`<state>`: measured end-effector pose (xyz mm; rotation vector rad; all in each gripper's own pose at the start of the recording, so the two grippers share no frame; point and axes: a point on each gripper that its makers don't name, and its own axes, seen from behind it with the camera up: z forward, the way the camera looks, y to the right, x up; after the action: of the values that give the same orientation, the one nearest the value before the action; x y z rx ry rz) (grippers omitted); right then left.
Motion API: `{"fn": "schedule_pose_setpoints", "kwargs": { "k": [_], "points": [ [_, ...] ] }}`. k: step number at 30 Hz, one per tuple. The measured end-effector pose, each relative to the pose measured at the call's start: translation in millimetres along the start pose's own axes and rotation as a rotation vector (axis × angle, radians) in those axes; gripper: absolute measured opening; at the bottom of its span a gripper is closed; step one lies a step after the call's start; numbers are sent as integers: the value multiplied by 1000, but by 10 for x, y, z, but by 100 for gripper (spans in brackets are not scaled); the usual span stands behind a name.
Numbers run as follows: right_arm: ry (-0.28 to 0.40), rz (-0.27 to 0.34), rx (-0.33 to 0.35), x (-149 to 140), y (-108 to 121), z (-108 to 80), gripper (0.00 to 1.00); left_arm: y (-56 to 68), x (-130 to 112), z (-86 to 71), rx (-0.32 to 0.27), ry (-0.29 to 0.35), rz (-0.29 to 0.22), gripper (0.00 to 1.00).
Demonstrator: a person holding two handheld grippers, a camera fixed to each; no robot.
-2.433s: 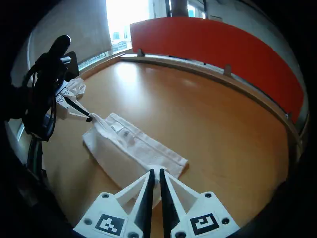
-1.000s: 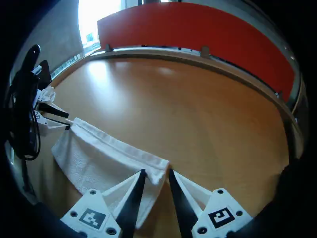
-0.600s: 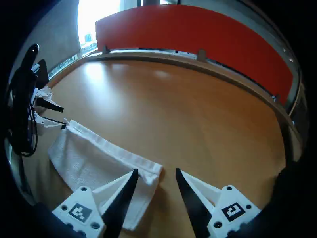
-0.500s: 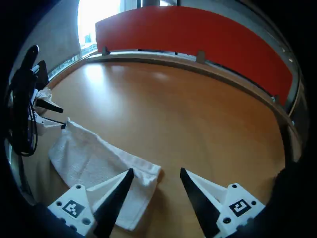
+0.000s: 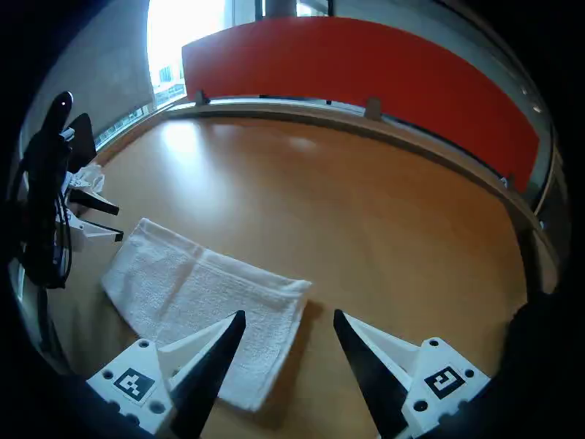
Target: Fold towel
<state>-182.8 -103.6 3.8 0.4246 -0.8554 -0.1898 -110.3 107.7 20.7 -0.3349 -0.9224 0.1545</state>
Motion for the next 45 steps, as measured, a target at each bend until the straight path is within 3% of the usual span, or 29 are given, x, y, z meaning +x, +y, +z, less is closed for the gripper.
{"fn": "schedule_pose_setpoints", "kwargs": {
  "k": [15,21,27,33,45],
  "points": [
    [9,53,-11,-297,-93,-365,93,94,-413,-327,19,7,-97,96],
    [13,86,-18,-402,-97,-467,94,103,-560,-393,32,0,-115,97],
    [17,80,-20,-425,-74,-501,94,96,-612,-450,39,3,-128,97],
    [11,41,10,-468,-111,-499,93,48,-628,-547,63,20,-144,97],
    [-17,-117,105,-592,-248,-494,93,-82,-845,-787,115,39,-208,97]
  ]
}}
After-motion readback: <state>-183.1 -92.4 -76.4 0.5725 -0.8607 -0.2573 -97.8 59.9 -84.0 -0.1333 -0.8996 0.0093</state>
